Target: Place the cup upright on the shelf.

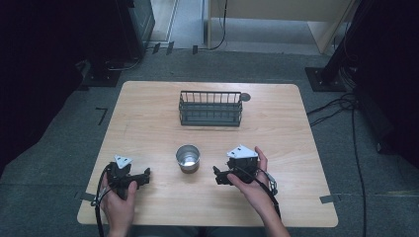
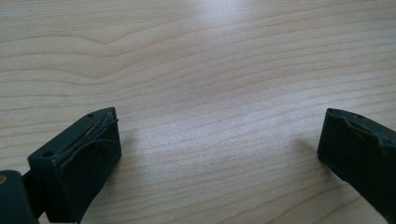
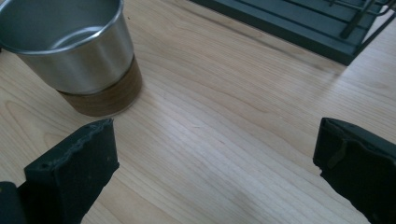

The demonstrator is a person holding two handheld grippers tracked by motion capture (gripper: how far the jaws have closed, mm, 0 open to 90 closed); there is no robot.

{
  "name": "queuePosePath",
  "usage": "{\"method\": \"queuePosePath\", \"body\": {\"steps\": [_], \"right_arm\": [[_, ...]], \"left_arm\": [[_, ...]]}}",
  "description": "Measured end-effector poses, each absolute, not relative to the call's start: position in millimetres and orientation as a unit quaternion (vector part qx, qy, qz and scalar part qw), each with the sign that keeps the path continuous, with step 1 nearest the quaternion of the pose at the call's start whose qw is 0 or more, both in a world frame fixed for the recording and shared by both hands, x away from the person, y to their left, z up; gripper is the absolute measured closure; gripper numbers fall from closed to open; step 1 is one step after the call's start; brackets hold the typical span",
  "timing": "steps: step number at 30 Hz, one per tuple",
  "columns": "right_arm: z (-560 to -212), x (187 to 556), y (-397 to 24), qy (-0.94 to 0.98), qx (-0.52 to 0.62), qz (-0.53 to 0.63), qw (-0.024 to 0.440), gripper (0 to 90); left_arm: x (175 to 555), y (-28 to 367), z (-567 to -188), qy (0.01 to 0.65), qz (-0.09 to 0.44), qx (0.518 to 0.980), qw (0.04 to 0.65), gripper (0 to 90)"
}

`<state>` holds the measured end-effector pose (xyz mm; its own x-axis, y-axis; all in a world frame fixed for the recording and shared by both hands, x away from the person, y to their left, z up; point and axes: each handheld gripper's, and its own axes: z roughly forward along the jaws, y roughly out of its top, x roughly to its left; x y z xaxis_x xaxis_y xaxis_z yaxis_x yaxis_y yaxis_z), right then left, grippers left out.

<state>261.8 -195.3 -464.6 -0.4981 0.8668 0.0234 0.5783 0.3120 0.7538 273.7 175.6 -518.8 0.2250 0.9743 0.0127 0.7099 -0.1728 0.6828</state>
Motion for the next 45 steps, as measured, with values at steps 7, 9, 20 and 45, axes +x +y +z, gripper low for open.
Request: {"method": "queuePosePath", "body": {"steps": [7, 9, 20, 45], "right_arm": [[-465.3, 261.4, -184.5, 0.788, 0.455, 0.37, 0.188, 0.0], [-465.7, 261.4, -181.5, 0.789, 0.453, 0.371, 0.187, 0.0], [-465.5, 262.0, -168.0, 0.793, 0.444, 0.378, 0.178, 0.0], [-463.1, 268.5, -134.3, 0.8, 0.423, 0.393, 0.162, 0.0]], "left_arm": [[273.7, 175.7, -518.8, 0.577, 0.233, 0.73, 0.284, 0.0], [273.7, 175.7, -518.8, 0.577, 0.233, 0.73, 0.284, 0.0], [273.7, 175.7, -518.8, 0.577, 0.233, 0.729, 0.284, 0.0], [273.7, 175.7, -518.8, 0.577, 0.233, 0.729, 0.284, 0.0]]}}
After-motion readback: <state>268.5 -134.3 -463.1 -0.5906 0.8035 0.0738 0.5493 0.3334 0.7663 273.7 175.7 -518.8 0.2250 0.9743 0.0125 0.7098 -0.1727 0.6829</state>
